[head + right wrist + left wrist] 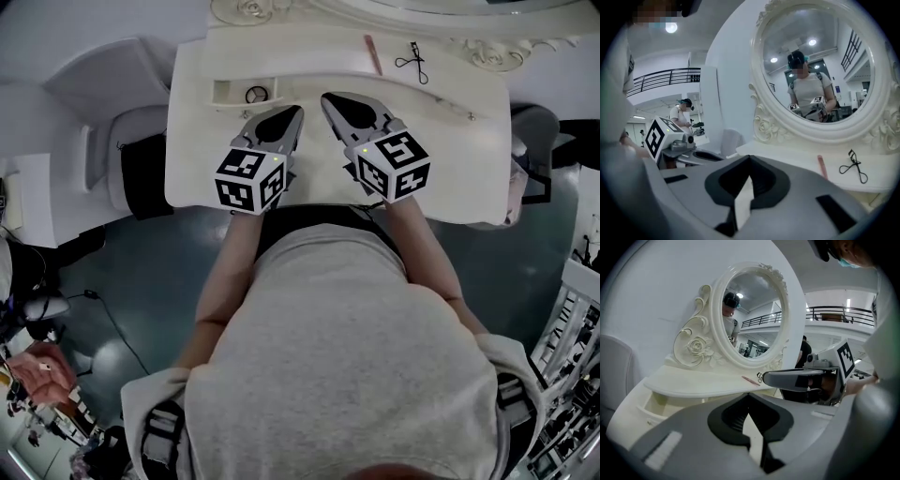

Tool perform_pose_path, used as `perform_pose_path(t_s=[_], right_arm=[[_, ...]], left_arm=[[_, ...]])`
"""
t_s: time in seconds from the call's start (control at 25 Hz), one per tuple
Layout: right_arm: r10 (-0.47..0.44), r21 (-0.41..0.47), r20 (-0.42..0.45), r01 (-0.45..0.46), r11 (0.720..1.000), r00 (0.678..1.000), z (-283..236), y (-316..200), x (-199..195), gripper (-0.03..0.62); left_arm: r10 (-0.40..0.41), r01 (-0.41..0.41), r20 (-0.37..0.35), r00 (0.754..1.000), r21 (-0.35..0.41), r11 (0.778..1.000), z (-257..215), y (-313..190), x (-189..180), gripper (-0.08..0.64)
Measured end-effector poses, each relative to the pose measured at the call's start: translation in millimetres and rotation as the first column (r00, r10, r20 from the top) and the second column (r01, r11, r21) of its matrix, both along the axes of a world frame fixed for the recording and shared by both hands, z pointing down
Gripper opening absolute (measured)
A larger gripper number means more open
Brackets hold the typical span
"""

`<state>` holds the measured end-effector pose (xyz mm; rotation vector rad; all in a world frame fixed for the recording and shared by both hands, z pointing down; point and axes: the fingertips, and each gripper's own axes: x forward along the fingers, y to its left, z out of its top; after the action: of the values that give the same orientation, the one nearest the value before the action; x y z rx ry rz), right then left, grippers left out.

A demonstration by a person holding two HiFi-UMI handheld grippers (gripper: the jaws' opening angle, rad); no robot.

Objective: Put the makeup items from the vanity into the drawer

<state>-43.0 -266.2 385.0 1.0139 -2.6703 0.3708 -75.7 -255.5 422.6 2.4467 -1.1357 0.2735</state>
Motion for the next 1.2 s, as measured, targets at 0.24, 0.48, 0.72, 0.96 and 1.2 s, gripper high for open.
perform_pose_path(t_s=[0.24,0.48,0.72,0.96,1.2], right_arm=[[0.062,0.066,0.017,-0.063,0.996,0.998,-15.9,3.0,34.7,0.008],[0.115,0.088,0.034,-0.117,0.989,0.993,-21.8,11.0,60.7,0.008],[0.166,0.112,0.037,-0.169,0.979,0.985,-23.2,14.3,77.7,0.008],[0.173,0.102,0.031,-0.176,0.979,0.984,-15.4,17.8,79.8,0.008],[0.178,0.088,0.005,-0.178,0.980,0.984,-10.8,18.8,79.8,0.008]], left_arm=[[0.025,-0.025,0.013,1.000,0.025,0.999,-9.4,2.8,29.8,0.009],[0.015,-0.016,0.033,0.999,0.056,0.998,-15.6,5.9,46.8,0.009],[0.030,-0.036,0.078,0.996,0.069,0.997,-13.9,7.8,58.8,0.009],[0.030,-0.037,0.081,0.996,0.080,0.996,-13.8,9.1,62.6,0.009],[0.048,-0.054,0.080,0.996,0.064,0.997,-9.5,12.8,65.6,0.009]])
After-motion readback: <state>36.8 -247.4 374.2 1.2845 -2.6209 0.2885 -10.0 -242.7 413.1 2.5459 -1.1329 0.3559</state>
